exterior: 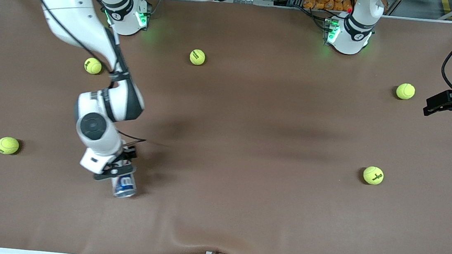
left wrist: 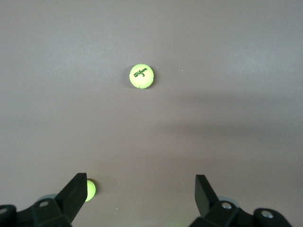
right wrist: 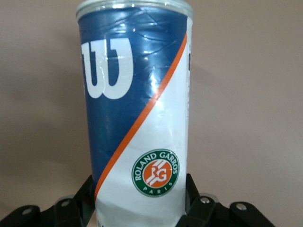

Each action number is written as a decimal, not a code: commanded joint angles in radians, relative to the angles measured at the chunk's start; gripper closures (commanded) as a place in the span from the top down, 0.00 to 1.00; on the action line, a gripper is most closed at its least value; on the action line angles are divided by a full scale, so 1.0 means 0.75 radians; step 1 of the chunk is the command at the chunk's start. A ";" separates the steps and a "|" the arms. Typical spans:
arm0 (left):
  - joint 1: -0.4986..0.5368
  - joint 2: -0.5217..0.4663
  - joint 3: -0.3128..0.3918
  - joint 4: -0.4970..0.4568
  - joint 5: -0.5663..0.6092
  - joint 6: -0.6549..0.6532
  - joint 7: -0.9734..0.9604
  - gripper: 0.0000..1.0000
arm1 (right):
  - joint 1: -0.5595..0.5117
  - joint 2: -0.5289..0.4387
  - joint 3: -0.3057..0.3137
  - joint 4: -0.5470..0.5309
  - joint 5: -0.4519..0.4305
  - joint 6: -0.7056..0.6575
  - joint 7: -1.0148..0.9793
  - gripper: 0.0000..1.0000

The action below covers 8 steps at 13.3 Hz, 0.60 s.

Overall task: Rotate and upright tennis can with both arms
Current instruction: 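Carry the can toward the table middle and lay it on its side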

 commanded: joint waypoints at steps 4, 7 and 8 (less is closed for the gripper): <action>0.001 0.009 -0.006 0.015 0.029 -0.017 0.023 1.00 | 0.413 0.004 -0.013 0.094 -0.092 -0.008 -0.274 0.76; -0.001 0.011 -0.006 0.013 0.025 -0.017 0.023 1.00 | 0.579 0.039 -0.011 0.092 -0.182 0.035 -0.326 0.76; -0.001 0.011 -0.004 0.013 0.025 -0.017 0.023 1.00 | 0.646 0.061 -0.009 0.088 -0.194 0.078 -0.377 0.76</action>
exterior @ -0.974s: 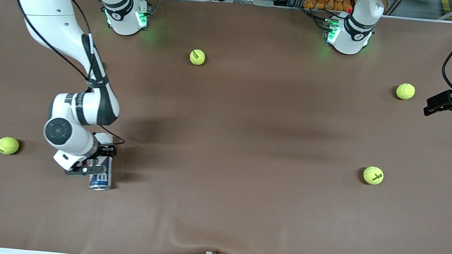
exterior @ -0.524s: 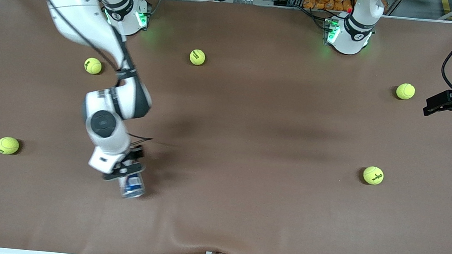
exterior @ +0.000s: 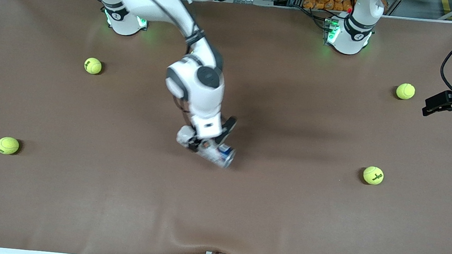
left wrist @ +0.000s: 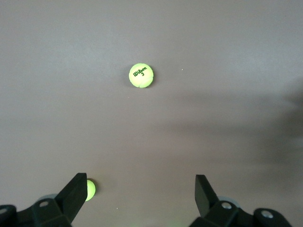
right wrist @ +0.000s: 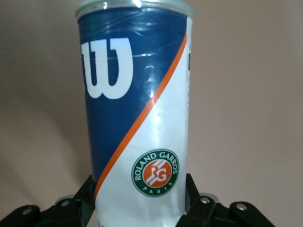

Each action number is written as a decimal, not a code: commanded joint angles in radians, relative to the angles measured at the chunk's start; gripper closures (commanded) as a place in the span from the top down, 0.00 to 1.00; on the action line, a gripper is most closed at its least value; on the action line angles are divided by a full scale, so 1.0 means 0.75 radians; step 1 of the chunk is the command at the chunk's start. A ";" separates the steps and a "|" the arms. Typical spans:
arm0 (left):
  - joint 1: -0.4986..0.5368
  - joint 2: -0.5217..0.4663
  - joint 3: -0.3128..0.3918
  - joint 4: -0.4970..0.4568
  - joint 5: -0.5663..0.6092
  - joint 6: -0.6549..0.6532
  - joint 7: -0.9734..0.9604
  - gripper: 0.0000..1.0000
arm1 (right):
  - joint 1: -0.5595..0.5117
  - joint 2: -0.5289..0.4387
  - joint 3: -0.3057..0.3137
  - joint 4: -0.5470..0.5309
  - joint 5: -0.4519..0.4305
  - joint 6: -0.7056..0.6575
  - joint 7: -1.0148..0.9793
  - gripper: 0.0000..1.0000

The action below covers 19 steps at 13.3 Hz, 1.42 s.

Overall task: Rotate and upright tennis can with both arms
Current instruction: 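Carry the can toward the table middle and lay it on its side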

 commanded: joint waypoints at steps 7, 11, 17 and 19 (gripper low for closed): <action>-0.004 0.018 -0.005 0.016 0.012 -0.017 0.011 1.00 | 0.262 0.152 -0.015 0.006 -0.089 0.210 -0.105 1.00; -0.002 0.036 -0.007 0.016 -0.022 -0.017 0.006 1.00 | 0.309 0.121 -0.013 0.006 -0.079 0.177 -0.107 1.00; 0.045 0.050 -0.001 -0.011 -0.178 -0.021 0.021 1.00 | 0.334 -0.167 0.036 0.008 0.046 -0.254 -0.103 1.00; 0.070 0.065 -0.001 -0.035 -0.241 -0.029 0.025 1.00 | 0.289 -0.283 0.022 0.016 0.097 -0.439 -0.101 1.00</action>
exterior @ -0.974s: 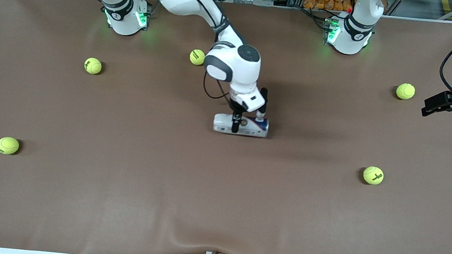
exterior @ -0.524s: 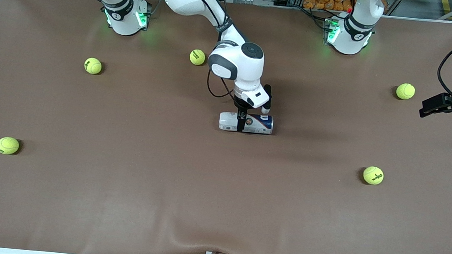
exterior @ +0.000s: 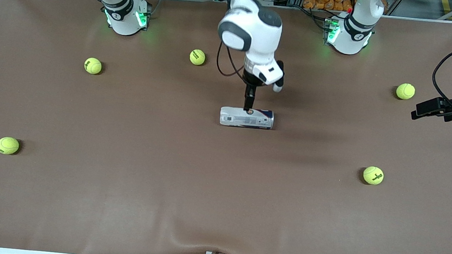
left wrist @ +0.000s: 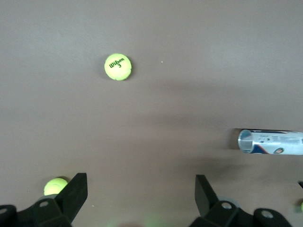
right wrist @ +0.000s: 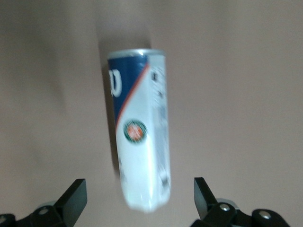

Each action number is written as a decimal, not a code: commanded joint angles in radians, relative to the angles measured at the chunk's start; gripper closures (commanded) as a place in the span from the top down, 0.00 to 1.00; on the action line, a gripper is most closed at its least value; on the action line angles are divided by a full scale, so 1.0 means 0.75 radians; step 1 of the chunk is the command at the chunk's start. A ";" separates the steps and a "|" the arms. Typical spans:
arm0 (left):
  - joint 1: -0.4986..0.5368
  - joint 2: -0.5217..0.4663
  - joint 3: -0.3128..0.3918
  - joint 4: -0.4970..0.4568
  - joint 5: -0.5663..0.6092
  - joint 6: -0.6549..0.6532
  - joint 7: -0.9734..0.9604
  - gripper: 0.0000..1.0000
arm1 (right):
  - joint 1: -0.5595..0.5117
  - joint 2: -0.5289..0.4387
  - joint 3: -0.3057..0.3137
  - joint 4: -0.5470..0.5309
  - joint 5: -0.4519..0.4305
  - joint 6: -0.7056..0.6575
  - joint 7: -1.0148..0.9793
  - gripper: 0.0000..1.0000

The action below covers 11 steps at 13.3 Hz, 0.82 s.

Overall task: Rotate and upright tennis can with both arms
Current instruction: 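Carry the can toward the table middle and lay it on its side, then withdraw the right gripper while the left gripper reaches toward the can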

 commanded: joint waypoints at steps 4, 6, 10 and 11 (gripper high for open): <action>0.093 0.007 -0.002 -0.163 -0.308 -0.006 0.027 1.00 | -0.283 -0.384 -0.012 -0.007 0.074 -0.448 0.197 1.00; 0.093 0.007 -0.002 -0.212 -0.361 -0.002 0.033 1.00 | -0.401 -0.405 -0.057 0.105 0.070 -0.612 0.209 1.00; 0.093 -0.014 0.000 -0.392 -0.535 0.098 0.035 1.00 | -0.500 -0.456 -0.308 0.202 0.072 -0.774 0.226 1.00; 0.093 -0.014 0.000 -0.423 -0.594 0.107 0.033 1.00 | -0.504 -0.474 -0.399 0.192 0.080 -0.774 0.232 1.00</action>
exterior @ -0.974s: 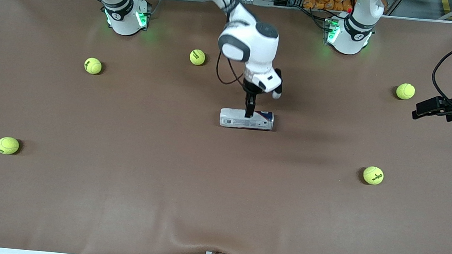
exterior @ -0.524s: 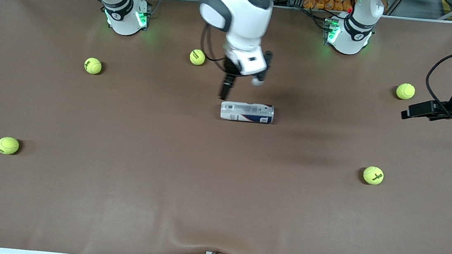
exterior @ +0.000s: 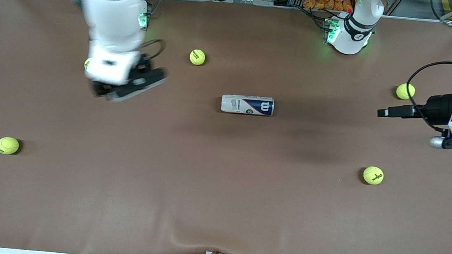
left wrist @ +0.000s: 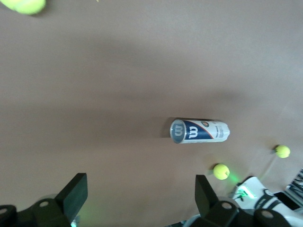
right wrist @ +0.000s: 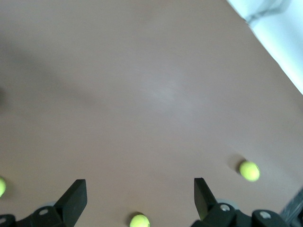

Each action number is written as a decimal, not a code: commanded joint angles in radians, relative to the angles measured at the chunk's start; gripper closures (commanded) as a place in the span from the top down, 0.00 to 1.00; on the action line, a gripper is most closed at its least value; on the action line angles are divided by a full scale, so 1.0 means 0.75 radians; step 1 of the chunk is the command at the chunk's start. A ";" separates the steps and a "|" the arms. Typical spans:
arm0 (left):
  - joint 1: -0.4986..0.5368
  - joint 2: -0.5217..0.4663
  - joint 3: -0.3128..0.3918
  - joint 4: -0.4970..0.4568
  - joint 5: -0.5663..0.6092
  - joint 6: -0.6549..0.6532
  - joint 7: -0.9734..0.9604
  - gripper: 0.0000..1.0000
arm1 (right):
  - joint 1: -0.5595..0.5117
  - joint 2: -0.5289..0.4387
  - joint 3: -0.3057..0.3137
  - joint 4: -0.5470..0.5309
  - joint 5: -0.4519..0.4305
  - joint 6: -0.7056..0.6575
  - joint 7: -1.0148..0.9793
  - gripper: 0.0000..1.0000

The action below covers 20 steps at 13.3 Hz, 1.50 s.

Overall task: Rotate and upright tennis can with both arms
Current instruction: 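Withdraw the right gripper while the left gripper reaches toward the can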

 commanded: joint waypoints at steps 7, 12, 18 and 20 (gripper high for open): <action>-0.001 -0.056 -0.076 -0.289 -0.273 0.181 0.105 1.00 | -0.297 -0.133 -0.290 -0.125 0.234 0.086 0.046 1.00; -0.001 0.032 -0.154 -0.483 -0.570 0.394 0.393 1.00 | -0.392 -0.262 -0.290 -0.276 0.237 0.152 0.095 1.00; -0.008 0.289 -0.205 -0.522 -0.861 0.398 0.696 1.00 | -0.380 -0.326 -0.278 -0.334 0.235 0.183 0.336 1.00; -0.008 0.375 -0.275 -0.559 -0.978 0.433 0.813 1.00 | -0.380 -0.330 -0.278 -0.326 0.233 0.166 0.336 1.00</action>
